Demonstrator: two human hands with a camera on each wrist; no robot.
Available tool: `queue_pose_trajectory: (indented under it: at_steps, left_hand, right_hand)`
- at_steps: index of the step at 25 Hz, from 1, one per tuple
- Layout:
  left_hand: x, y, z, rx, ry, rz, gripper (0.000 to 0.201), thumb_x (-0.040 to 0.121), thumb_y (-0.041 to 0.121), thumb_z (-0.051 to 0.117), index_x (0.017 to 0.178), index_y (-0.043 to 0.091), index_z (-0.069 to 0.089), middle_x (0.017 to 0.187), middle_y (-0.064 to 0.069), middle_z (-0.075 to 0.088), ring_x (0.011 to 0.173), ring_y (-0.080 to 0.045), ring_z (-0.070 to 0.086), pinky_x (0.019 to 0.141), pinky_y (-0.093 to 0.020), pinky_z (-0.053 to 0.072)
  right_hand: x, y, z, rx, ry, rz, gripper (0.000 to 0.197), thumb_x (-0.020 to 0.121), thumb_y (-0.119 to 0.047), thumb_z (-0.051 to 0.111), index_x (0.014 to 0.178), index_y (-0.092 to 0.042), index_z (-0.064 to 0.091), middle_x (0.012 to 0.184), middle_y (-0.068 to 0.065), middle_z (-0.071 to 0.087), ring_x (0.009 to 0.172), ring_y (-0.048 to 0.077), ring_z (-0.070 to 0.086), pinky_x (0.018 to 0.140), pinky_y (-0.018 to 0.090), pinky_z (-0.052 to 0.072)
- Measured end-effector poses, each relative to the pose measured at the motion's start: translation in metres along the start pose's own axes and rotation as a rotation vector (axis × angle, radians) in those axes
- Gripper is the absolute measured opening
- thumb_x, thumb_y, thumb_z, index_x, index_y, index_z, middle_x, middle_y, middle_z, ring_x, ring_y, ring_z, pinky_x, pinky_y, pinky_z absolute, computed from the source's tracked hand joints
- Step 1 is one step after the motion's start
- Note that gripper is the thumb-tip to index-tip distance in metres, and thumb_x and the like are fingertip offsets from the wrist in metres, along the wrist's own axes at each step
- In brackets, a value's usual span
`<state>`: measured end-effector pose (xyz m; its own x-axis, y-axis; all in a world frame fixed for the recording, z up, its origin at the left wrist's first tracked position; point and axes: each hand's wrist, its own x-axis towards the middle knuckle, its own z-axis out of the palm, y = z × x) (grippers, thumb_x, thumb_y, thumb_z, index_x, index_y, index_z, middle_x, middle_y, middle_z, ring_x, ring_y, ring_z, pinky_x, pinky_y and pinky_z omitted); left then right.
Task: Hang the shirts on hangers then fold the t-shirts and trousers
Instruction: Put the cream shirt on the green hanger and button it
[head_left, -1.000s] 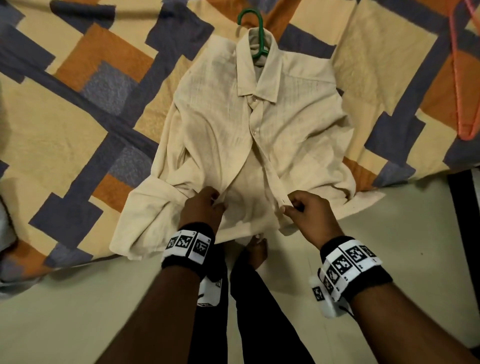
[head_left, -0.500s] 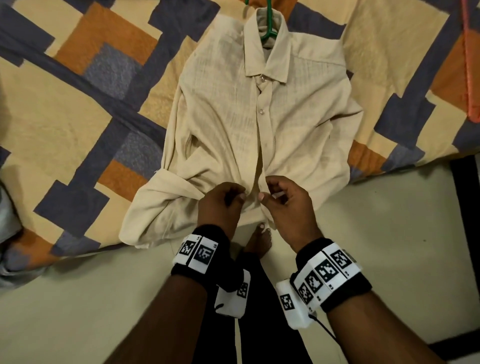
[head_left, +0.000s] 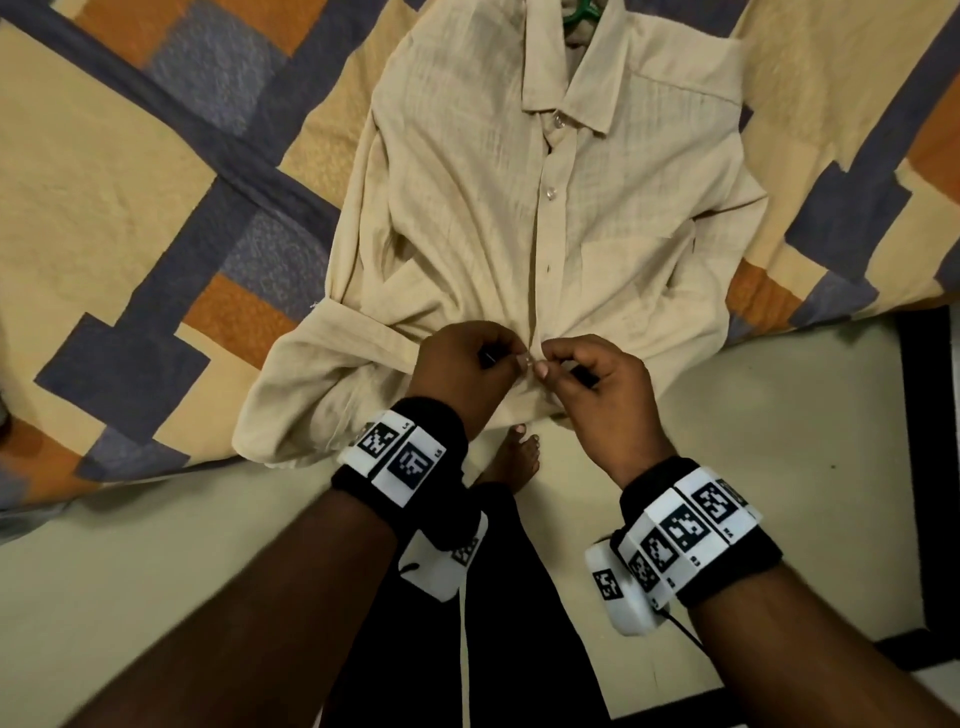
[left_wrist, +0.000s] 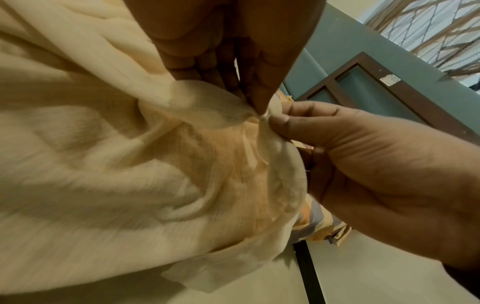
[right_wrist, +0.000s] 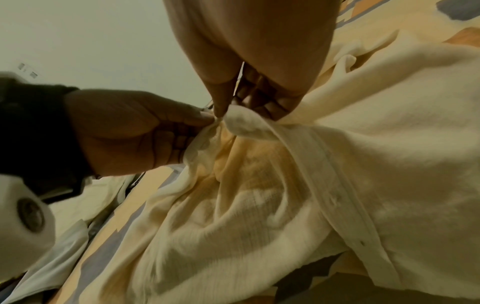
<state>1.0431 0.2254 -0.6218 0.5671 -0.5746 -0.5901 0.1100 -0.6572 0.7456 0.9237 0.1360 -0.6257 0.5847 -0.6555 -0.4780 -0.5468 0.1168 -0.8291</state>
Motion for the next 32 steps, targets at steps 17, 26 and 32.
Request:
queue_pose_trajectory:
  at_steps: [17,26,32]
  left_hand:
    - [-0.001,-0.011,-0.001,-0.219,0.064,-0.114,0.008,0.072,0.013,0.077,0.074,0.021,0.074,0.071,0.000,0.073,0.073,-0.019,0.070,0.079,-0.040,0.057]
    - [0.002,-0.004,-0.001,-0.249,0.030,-0.123,0.004,0.079,0.018,0.075,0.080,0.013,0.075,0.067,-0.008,0.071,0.062,-0.015,0.066,0.066,-0.030,0.055]
    - [0.006,-0.001,0.003,-0.210,0.102,-0.071,0.023,0.079,0.010,0.074,0.085,0.030,0.063,0.069,-0.005,0.070,0.064,-0.021,0.068,0.070,-0.041,0.059]
  right_hand:
    - [0.009,0.003,0.004,0.026,-0.035,-0.029,0.020,0.078,-0.009,0.077,0.075,-0.028,0.071,0.075,-0.017,0.066,0.075,0.005,0.062,0.071,0.021,0.049]
    - [0.010,0.004,0.006,0.088,-0.039,0.023,0.028,0.078,-0.004,0.076,0.072,-0.029,0.064,0.070,-0.013,0.060,0.062,0.003,0.056,0.052,0.014,0.044]
    - [0.019,0.000,0.007,0.246,-0.090,0.213,0.017,0.083,0.002,0.068,0.073,-0.011,0.066,0.064,-0.002,0.062,0.060,0.012,0.058,0.056,0.021,0.049]
